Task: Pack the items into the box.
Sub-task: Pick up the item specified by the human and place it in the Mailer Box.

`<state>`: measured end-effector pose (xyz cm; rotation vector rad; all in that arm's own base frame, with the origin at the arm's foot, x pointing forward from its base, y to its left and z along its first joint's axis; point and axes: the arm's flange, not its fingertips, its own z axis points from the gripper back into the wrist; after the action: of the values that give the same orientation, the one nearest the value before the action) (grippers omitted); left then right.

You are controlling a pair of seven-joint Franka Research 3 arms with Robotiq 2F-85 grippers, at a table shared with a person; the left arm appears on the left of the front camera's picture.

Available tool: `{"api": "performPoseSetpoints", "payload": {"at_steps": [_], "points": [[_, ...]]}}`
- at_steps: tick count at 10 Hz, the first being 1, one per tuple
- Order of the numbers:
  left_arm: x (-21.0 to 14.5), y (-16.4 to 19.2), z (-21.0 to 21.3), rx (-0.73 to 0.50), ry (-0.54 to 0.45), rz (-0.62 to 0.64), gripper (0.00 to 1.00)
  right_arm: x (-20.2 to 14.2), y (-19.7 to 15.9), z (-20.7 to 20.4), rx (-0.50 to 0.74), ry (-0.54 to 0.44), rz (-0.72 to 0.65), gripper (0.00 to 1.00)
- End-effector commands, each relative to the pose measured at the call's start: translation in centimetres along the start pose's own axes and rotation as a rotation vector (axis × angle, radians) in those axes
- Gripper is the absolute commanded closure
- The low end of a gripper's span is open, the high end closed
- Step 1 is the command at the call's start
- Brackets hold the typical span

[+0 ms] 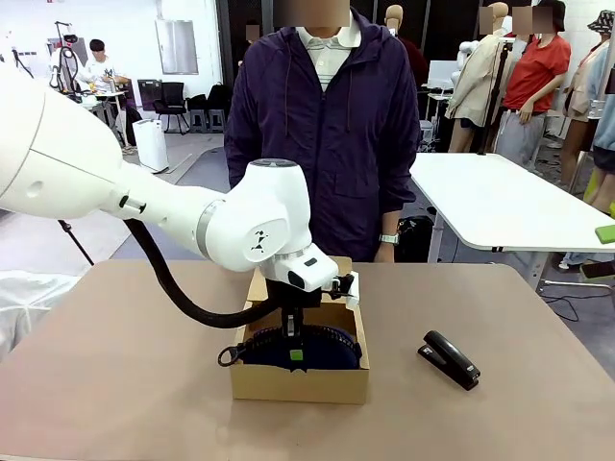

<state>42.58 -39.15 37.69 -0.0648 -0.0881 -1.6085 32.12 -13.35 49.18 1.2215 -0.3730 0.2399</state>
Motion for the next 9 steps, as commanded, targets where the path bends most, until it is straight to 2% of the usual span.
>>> {"api": "performPoseSetpoints", "payload": {"at_steps": [1,6,8,9], "points": [[-0.6,-0.3,0.6,0.009,-0.017,0.02,0.0,-0.1,0.0,0.3,0.002,0.009,0.029,0.0],[-1.3,-0.1,2.3,0.029,-0.051,0.037,0.0,-0.1,0.0,0.3,0.002,0.009,0.029,0.0],[-4.3,0.0,7.8,0.037,-0.068,0.147,0.0,-0.1,0.0,0.3,0.002,0.009,0.029,0.0],[-7.5,-0.2,11.6,0.011,-0.128,0.23,0.0,-0.1,0.0,0.3,0.002,0.009,0.029,0.0]]}}
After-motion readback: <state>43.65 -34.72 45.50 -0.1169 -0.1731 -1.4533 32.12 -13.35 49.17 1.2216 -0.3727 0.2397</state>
